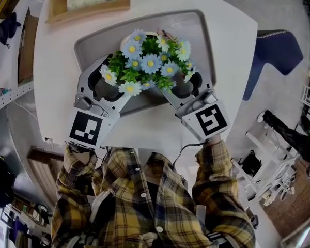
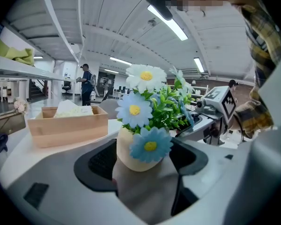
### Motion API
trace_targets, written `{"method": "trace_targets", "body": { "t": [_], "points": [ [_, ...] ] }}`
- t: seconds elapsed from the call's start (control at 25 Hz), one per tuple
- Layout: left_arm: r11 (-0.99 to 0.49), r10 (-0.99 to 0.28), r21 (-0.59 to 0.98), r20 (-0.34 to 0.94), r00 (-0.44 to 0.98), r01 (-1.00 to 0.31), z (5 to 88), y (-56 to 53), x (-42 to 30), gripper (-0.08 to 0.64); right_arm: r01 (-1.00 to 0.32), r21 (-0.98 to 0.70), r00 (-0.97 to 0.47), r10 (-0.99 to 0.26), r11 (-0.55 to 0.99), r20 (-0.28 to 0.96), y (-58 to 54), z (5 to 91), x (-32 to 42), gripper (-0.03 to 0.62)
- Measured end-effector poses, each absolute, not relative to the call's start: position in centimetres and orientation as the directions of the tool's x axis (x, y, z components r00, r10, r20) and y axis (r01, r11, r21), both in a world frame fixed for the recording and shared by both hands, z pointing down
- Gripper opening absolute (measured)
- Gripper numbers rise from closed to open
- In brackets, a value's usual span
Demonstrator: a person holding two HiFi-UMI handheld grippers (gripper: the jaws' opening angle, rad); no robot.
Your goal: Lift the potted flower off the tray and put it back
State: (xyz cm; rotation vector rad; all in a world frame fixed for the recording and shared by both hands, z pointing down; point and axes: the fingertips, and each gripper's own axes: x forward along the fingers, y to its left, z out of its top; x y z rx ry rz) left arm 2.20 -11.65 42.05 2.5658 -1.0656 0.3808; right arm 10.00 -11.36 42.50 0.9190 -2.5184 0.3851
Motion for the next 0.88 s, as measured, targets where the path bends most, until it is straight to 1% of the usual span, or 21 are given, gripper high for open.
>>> {"method": "trace_targets", "body": {
  "t": [0.12,0.28,0.48,0.64,0.76,0.88],
  "points": [
    [-0.662,-0.63,0.195,0.377,0.678,-0.724,41.5,-10.9,2.2,0.362,-0.692,-0.138,-0.673,-0.564,0.708,0.479,-10.7,41.7,11.2,0.262],
    [-0.658,-0.633,0.199,0.378,0.676,-0.727,40.7,-10.4,1.9,0.359,-0.719,-0.147,-0.655,-0.59,0.68,0.472,-10.1,40.7,12.3,0.229],
    [-0.662,-0.634,0.171,0.391,0.667,-0.73,38.8,-8.5,1.3,0.299,-0.754,-0.159,-0.622,-0.615,0.637,0.484,-8.2,39.0,13.4,0.172],
    [-0.649,-0.647,0.164,0.396,0.652,-0.743,36.1,-6.9,0.9,0.231,-0.755,-0.21,-0.642,-0.635,0.621,0.43,-6.0,35.9,13.0,0.126],
    [-0.634,-0.669,0.174,0.365,0.648,-0.753,33.5,-6.1,0.7,0.185,-0.75,-0.197,-0.647,-0.64,0.631,0.414,-4.7,33.5,12.0,0.113],
    [-0.639,-0.684,0.164,0.323,0.654,-0.751,30.4,-5.6,1.1,0.168,-0.757,-0.182,-0.644,-0.667,0.628,0.375,-4.2,30.6,11.7,0.087]
  ]
}}
